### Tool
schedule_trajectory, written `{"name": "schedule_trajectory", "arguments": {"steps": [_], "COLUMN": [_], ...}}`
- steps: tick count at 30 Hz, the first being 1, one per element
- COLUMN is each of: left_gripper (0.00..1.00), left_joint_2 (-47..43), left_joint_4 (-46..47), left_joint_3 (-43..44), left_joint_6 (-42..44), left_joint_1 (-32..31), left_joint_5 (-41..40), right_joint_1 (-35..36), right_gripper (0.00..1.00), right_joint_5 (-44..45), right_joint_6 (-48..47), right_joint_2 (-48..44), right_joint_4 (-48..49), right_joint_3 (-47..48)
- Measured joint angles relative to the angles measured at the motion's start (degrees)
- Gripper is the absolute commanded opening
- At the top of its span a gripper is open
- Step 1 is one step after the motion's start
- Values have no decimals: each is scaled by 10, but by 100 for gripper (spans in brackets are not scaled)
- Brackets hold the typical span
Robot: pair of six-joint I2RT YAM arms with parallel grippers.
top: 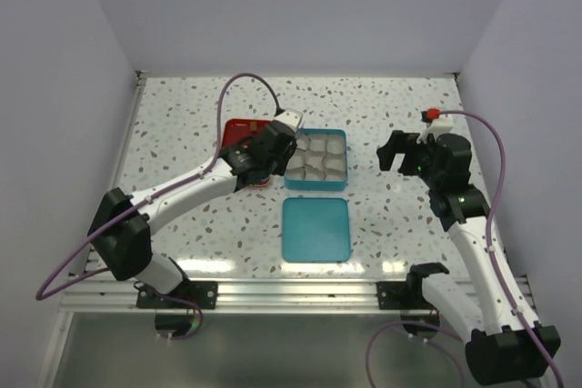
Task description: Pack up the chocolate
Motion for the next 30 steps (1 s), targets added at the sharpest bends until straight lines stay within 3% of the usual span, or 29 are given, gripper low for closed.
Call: {"name": "schedule_trajectory", "arguments": {"steps": [13,22,30], "left_gripper": [38,39,39], "left_joint_2": [-31,-85,-42], "left_joint_4": [-10,-6,19], "left_joint_3": [-2,-56,-98], "left_joint_6": [0,0,-2], "left_joint_1": [6,116,129], "left_joint_5": [-53,-53,-34], "right_joint_1": [0,0,0], "right_gripper": [99,99,99], "right_joint_5": [0,-2,-2], "right_joint_6": [0,0,0], "right_joint_2": [0,3,8], "right_joint_4": [0,0,0], "right_joint_3": [0,0,0]}}
